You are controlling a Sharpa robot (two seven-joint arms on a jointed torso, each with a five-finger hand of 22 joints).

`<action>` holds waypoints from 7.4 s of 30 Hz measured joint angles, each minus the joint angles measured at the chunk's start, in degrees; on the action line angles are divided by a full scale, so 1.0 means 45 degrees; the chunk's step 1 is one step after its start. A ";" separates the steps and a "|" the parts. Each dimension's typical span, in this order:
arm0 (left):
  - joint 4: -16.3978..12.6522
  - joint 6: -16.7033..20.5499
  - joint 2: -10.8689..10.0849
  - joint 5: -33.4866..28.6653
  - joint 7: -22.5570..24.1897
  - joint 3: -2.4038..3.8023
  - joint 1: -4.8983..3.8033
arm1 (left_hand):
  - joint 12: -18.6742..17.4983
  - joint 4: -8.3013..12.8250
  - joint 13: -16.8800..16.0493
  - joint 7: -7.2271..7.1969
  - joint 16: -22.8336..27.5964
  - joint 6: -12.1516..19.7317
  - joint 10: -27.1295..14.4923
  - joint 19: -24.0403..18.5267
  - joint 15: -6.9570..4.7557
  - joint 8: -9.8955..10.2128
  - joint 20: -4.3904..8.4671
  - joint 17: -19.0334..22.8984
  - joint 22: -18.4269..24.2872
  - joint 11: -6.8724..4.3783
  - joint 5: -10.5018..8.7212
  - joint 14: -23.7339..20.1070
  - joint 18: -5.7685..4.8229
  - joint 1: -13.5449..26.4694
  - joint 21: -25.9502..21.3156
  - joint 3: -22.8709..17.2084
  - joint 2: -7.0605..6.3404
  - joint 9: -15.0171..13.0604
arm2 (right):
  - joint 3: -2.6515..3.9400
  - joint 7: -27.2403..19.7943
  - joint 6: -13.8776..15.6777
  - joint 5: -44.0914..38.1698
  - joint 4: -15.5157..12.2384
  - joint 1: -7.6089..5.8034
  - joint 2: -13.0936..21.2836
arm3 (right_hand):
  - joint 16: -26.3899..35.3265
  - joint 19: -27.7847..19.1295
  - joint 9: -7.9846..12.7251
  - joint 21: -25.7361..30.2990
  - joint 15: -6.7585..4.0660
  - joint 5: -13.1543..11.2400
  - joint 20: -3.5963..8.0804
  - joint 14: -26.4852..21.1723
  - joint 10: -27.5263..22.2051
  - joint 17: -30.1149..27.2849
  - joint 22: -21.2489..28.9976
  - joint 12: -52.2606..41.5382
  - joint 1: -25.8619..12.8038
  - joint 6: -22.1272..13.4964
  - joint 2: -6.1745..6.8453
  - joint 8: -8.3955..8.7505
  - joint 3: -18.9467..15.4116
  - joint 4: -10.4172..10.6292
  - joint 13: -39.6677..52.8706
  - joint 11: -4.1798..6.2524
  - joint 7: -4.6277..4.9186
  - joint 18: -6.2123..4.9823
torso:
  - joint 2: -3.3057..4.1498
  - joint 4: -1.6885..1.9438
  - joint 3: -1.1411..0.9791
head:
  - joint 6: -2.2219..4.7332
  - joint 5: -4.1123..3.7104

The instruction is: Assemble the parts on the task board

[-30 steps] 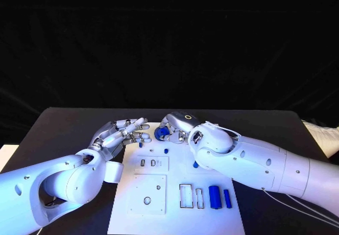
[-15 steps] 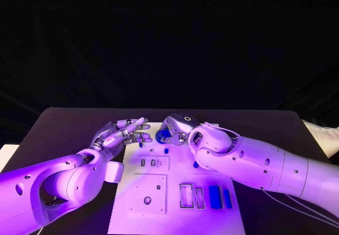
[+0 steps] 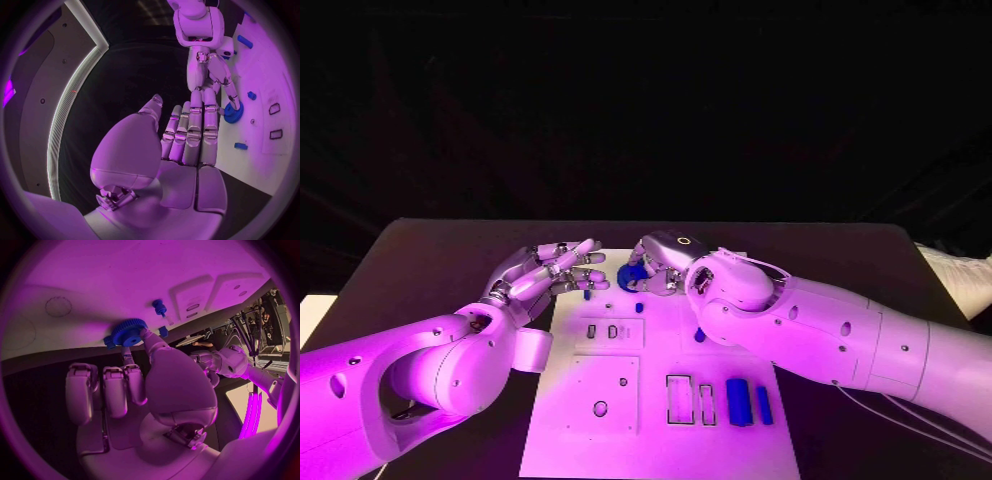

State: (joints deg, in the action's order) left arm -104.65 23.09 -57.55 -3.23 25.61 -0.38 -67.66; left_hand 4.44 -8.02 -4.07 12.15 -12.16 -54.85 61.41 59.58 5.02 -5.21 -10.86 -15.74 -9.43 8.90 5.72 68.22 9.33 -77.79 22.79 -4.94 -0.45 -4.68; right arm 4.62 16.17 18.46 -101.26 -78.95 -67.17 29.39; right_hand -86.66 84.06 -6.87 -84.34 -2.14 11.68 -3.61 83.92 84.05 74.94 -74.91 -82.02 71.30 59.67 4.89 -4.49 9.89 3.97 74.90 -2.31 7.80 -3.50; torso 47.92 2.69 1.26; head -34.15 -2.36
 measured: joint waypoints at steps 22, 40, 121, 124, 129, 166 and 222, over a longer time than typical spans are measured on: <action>-0.0026 0.0001 -0.0040 0.0000 -0.0021 0.0000 0.0000 | 0.0000 0.0000 0.0000 0.0000 0.0000 0.0000 0.0000 0.0000 0.0000 0.0000 0.0000 -0.0024 0.0000 0.0000 0.0000 0.0000 0.0000 0.0000 0.0000 0.0000 0.0000 0.0000 | 0.0001 0.0166 -0.0587 0.0663 0.0138 -0.0011 0.0011 | -0.0110 -0.0015 0.0170 -0.0047 0.0228 0.0906 -0.0253 0.0001 -0.0011 -0.0003 -0.0008 0.0291 -0.2137 -0.0841 -0.0314 0.0215 -0.1863 0.2424 0.0009 -0.0210 0.0118 -0.0001 | -0.0001 -0.0006 0.0004 | -0.0020 -0.0023; -0.0064 0.0003 -0.0141 0.0000 -0.0034 0.0000 -0.0002 | 0.0000 0.0035 0.0000 0.0000 0.0000 0.0000 0.0000 0.0000 0.0000 0.0000 0.0000 -0.0032 0.0011 0.0000 0.0000 0.0000 0.0001 0.0000 0.0000 0.0036 0.0000 0.0000 | 0.0019 -0.1554 0.1944 0.2013 -0.0351 0.0108 0.0891 | -0.0172 -0.0016 0.0201 -0.0135 0.0228 0.2065 -0.0252 0.0002 -0.0010 -0.0005 -0.0005 0.0191 -0.0583 -0.0969 -0.0751 0.0261 -0.1823 0.1923 0.0006 -0.0210 0.0198 0.0139 | -0.0013 -0.0004 0.0004 | 0.0059 -0.0120; 0.0272 -0.0115 0.0126 -0.0032 -0.0134 -0.0006 0.0025 | -0.0052 0.0137 0.0000 0.0000 0.0050 0.0000 0.0000 0.0000 0.0000 0.0054 0.0000 -0.0102 0.0008 0.0000 0.0000 0.0000 -0.0001 -0.0001 0.0000 0.0005 0.0000 0.0007 | 0.0394 -0.5111 -0.0271 0.6180 0.0632 0.0964 0.4654 | -0.0219 -0.0016 0.0117 -0.0193 0.0228 0.0191 -0.0251 0.0002 -0.0014 -0.0003 -0.0006 0.0154 0.1806 -0.0129 -0.0831 0.0117 -0.0488 -0.0390 0.0035 -0.0211 0.0054 0.0110 | -0.0295 -0.0444 -0.0165 | -0.0093 -0.0258; 0.0270 -0.0123 0.0125 -0.0032 -0.0142 -0.0006 0.0025 | -0.0052 0.0137 0.0000 0.0000 0.0050 0.0000 0.0000 0.0000 0.0000 0.0054 0.0000 -0.0101 0.0008 0.0000 0.0000 0.0000 0.0000 -0.0001 0.0000 0.0005 0.0000 0.0007 | 0.0394 -0.5099 -0.0271 0.6176 0.0635 0.0964 0.4645 | -0.0219 -0.0016 0.0118 -0.0193 0.0228 0.0189 -0.0251 0.0002 -0.0014 -0.0004 -0.0006 0.0151 0.1805 -0.0101 -0.0830 0.0117 -0.0362 -0.0411 0.0032 -0.0211 0.0025 0.0109 | -0.0295 -0.0441 -0.0165 | -0.0105 -0.0256; 0.0270 -0.0131 0.0119 -0.0032 -0.0158 -0.0006 0.0025 | -0.0052 0.0170 0.0000 0.0000 0.0101 0.0000 0.0000 0.0000 0.0000 0.0053 0.0000 -0.0100 0.0018 0.0000 0.0000 0.0000 0.0001 -0.0001 0.0000 -0.0028 -0.0001 0.0007 | 0.0394 -0.5081 -0.0267 0.6173 0.0644 0.0964 0.4635 | -0.0219 -0.0016 0.0081 -0.0192 0.0200 0.0182 -0.0251 0.0030 -0.0032 -0.0004 -0.0005 0.0144 0.1806 0.0359 -0.0831 -0.0022 -0.0029 -0.0528 0.0019 -0.0089 -0.0101 0.0108 | -0.0295 -0.0441 -0.0164 | -0.0120 -0.0258; 0.1131 -0.0194 0.0037 -0.0053 -0.0181 -0.0007 0.0025 | -0.0051 0.0169 0.0000 0.0000 0.0101 0.0000 0.0000 0.0000 0.0000 0.0052 0.0000 -0.0124 0.0017 0.0000 0.0000 0.0000 -0.0001 -0.0001 0.0000 -0.0029 0.0000 0.0017 | 0.0015 -0.2666 0.0550 0.5479 -0.2519 0.0716 0.2431 | -0.0218 -0.0038 -0.0002 -0.0193 -0.0188 -0.0536 0.0094 0.0001 -0.0012 -0.0008 0.0000 0.0294 0.1536 0.0864 -0.1273 -0.0375 0.0865 -0.0870 0.0052 0.0340 -0.0214 0.0106 | -0.0497 -0.0205 0.0004 | -0.0486 0.0270; 0.1335 -0.0253 0.0093 -0.0083 -0.0162 -0.0007 0.0025 | -0.0051 0.0168 0.0000 0.0000 0.0101 0.0000 0.0000 0.0000 0.0000 0.0052 0.0000 -0.0145 0.0016 0.0000 0.0000 0.0000 0.0000 -0.0051 0.0000 -0.0029 0.0050 0.0014 | -0.0562 0.0626 -0.1445 0.1399 -0.2544 0.0979 0.0784 | -0.0218 -0.0040 -0.0296 -0.0192 -0.0185 -0.0598 0.0091 0.0001 -0.0013 -0.0005 -0.0004 0.0538 0.0975 0.0830 -0.0848 -0.0384 0.0908 -0.0920 0.0011 0.0337 -0.0319 0.0105 | -0.0555 -0.0098 0.0066 | -0.0991 0.0543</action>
State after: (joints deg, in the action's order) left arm -98.65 21.95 -57.13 -3.60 24.88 -0.41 -67.55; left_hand 4.21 -7.26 -4.07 12.15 -11.70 -54.85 61.42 59.58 5.02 -4.98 -10.86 -16.39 -9.36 8.90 5.72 68.22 9.34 -78.02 22.79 -5.07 -0.23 -4.62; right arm 2.09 18.98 11.96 -94.96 -90.39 -62.76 32.92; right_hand -87.64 83.89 -8.20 -85.21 -2.97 8.99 -3.20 83.93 83.99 74.92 -74.92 -79.59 75.68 63.41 1.07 -6.21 13.98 -0.17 74.95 -0.79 6.37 -3.03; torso 45.42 2.25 1.56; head -38.61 0.08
